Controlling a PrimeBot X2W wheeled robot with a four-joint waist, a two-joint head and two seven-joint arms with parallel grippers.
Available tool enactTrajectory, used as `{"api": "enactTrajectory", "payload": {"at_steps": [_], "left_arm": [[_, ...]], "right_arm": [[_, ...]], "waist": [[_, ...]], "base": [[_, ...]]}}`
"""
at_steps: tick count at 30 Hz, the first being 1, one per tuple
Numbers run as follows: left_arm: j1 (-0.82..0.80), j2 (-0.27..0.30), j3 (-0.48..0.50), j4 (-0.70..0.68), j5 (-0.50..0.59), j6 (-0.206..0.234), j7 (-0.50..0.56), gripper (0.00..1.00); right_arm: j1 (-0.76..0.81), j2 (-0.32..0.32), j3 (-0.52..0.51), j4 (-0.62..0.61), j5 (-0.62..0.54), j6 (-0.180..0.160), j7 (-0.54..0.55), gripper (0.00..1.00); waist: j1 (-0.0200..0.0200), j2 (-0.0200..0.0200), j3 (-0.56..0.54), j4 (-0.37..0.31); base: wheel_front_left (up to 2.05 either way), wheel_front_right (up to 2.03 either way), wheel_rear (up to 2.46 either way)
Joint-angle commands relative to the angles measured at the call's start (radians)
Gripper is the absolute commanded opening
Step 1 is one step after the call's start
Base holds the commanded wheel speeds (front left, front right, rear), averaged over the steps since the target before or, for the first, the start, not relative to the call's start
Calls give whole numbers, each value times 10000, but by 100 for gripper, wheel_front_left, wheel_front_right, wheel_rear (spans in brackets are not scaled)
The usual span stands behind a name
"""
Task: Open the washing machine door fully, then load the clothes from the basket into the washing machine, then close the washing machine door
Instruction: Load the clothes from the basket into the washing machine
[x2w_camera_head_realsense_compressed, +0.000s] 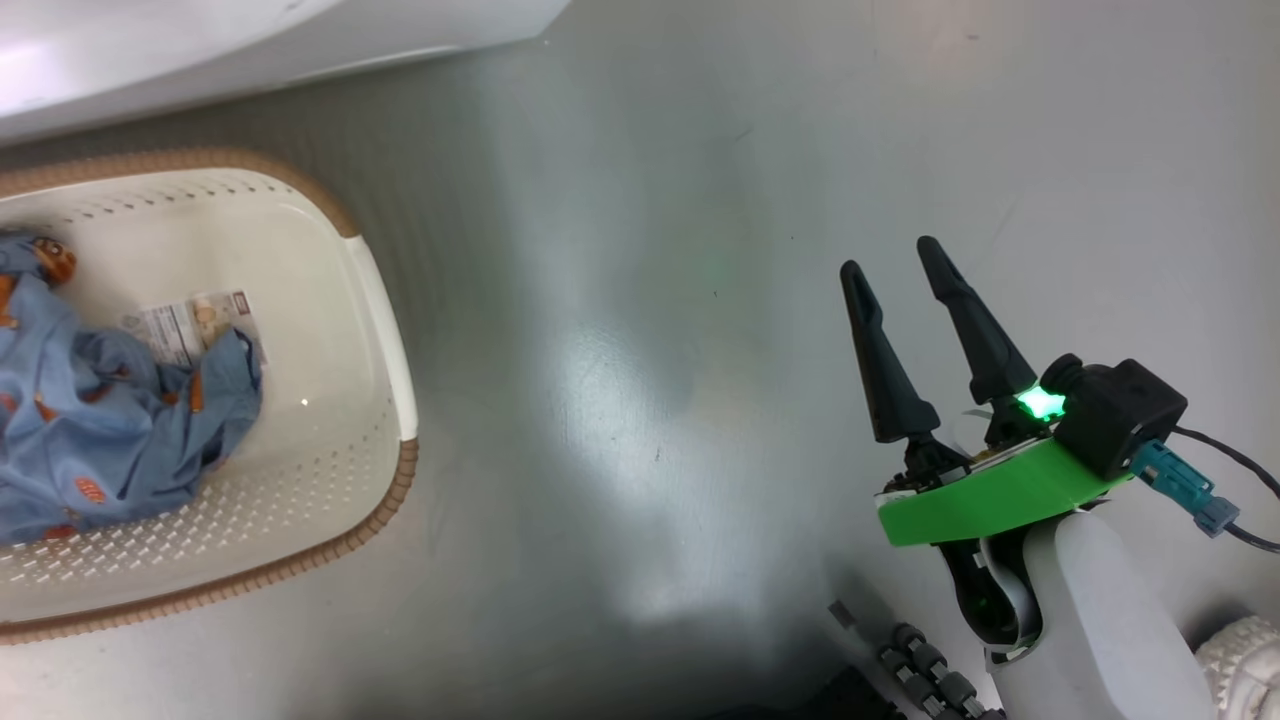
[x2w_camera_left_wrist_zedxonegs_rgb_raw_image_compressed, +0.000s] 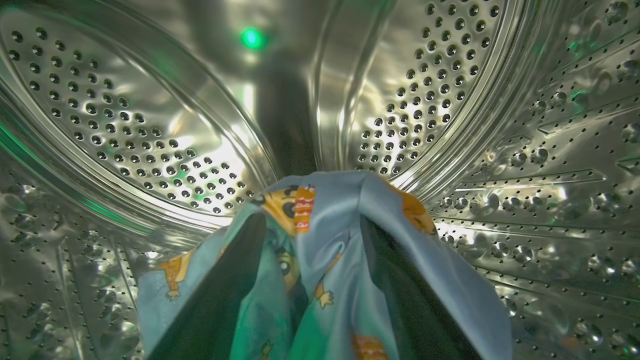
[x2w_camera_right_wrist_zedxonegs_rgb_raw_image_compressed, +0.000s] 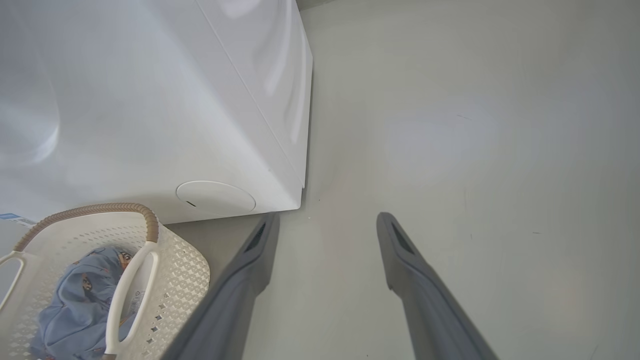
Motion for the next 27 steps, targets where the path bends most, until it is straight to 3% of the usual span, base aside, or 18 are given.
{"api": "enactTrajectory", "payload": {"at_steps": [1,16,27], "left_arm": [[54,398,-39,-148,-50,-16,-71,100],[1927,49,57,236,-525,48,-276,100],[4538,-222,565,-1481,-910,256,-309,100]], "right_arm": [[266,34,138,-155,158,16,-48,100],[414,34,-144,176,-31,16,-48,100],[693,34,-398,496,-298,16,-48,100]], "waist": [[0,0,-127,76],[0,0,-1676,442],[0,0,-3054,757]], "base": [[0,0,0],[0,0,0],[0,0,0]]}}
